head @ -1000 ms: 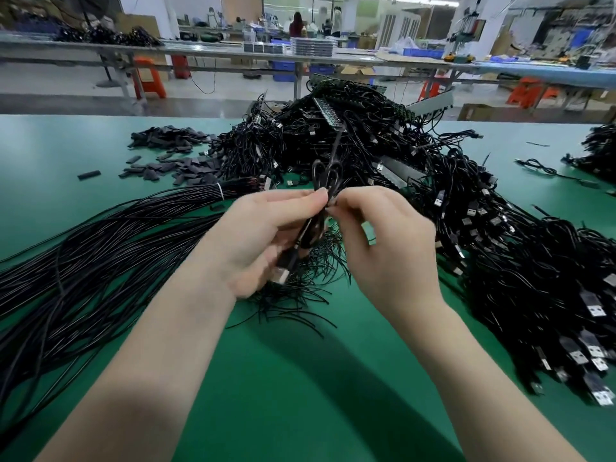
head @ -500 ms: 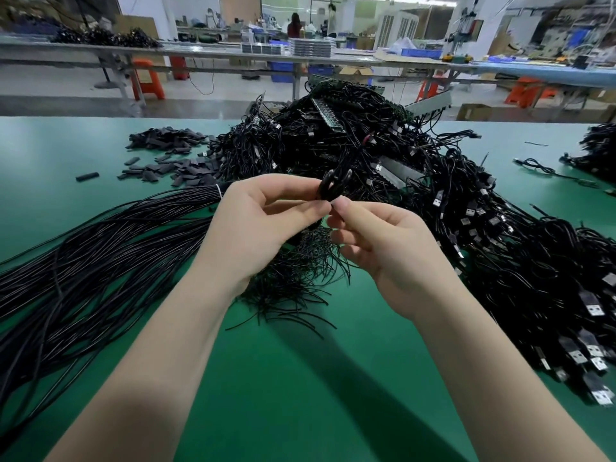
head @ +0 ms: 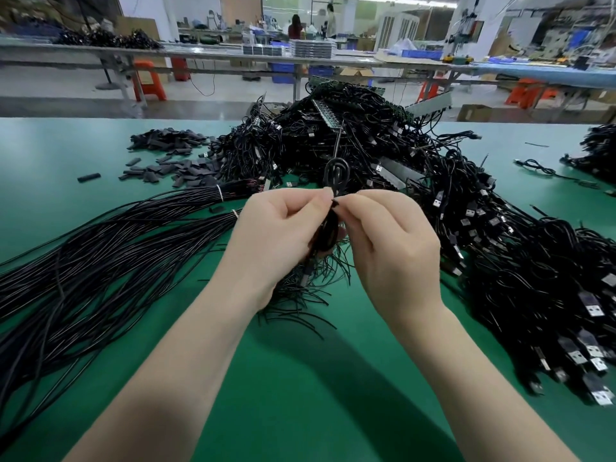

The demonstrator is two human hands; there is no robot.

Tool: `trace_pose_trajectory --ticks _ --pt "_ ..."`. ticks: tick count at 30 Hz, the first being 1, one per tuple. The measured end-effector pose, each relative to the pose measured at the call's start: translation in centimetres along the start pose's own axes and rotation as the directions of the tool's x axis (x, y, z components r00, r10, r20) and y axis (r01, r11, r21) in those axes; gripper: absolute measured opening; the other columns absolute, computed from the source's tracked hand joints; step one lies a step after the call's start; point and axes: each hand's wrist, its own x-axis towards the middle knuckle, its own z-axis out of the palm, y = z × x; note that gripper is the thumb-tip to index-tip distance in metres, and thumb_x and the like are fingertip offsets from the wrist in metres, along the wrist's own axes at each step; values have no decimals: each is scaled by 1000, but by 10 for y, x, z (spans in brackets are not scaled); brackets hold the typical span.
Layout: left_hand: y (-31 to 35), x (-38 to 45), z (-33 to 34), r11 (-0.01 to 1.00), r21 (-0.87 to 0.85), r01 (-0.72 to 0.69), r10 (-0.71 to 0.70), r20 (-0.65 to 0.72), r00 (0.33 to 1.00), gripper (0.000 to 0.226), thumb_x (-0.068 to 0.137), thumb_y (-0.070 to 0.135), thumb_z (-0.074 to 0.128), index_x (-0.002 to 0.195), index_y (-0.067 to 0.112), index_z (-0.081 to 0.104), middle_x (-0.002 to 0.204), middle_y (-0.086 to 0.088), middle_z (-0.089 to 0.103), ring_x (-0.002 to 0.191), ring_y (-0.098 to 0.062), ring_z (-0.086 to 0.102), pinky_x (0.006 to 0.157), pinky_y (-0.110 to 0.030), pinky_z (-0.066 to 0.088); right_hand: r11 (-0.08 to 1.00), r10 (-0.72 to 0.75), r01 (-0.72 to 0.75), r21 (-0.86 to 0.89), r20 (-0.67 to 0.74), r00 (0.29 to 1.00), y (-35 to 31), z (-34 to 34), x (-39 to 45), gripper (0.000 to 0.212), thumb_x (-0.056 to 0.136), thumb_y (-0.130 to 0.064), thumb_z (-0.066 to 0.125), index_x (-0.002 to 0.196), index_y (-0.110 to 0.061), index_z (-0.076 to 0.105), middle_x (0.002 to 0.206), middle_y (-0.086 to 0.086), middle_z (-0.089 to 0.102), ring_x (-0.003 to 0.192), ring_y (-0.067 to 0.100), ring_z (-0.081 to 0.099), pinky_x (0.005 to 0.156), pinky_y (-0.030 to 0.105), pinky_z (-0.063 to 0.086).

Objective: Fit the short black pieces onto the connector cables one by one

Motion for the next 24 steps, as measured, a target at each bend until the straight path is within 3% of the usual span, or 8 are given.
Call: trace_pose_trajectory --ticks 2,4,8,10,13,16,19,24 --pt "1 1 -2 999 -5 49 -49 60 997 55 91 47 59 94 -8 61 76 -5 54 68 -23 44 74 -40 43 1000 -6 6 -7 25 1000 1 1 -1 11 85 7 66 94 5 72 87 16 68 78 34 64 76 36 51" --pt "4 2 -5 994 -60 87 -80 114 990 63 88 52 61 97 -11 58 88 -9 50 77 -27 43 75 -48 47 1000 5 -4 -5 60 998 1 1 0 12 87 5 64 96 6 71 88 16 68 80 35 64 75 38 51" --pt "4 1 -5 991 -107 79 -58 186 981 40 84 51 65 83 12 76 66 -2 55 58 -13 52 61 -23 51 998 57 -61 23 134 989 2 -1 4 16 91 -3 59 97 5 72 88 16 66 81 35 62 72 41 51" --pt "4 -1 -4 987 -130 94 -64 221 973 29 84 44 62 81 20 78 62 6 61 52 -6 55 59 -21 53 985 118 -136 107 154 981 0 -2 6 17 92 -9 61 97 1 73 86 13 66 80 30 62 72 36 51" --pt "4 0 -6 971 -188 148 -100 242 965 25 81 38 64 82 17 78 74 -2 71 64 -12 63 63 -24 56 924 255 -292 246 173 951 -1 -4 10 10 88 -10 68 94 -8 75 85 4 67 79 10 59 74 18 47" --pt "5 2 -7 932 -287 221 -151 249 957 27 75 33 68 84 9 78 76 -7 71 61 -13 65 56 -22 57 795 392 -463 393 250 885 -1 -7 13 12 83 -17 74 94 -20 69 84 -8 66 79 7 62 72 24 52" --pt "4 4 -9 875 -369 312 -227 257 940 33 68 28 71 91 5 76 84 -9 74 67 -16 71 55 -23 58 568 511 -644 513 393 764 3 -8 14 27 81 -18 76 101 -26 59 80 -5 64 75 17 67 73 36 57" --pt "2 4 -11 865 -368 341 -219 334 917 21 64 23 71 79 13 81 79 -6 74 70 -15 73 56 -23 59 549 362 -635 544 529 767 8 -9 16 17 86 -12 69 100 -20 68 77 0 67 67 15 67 67 33 58"
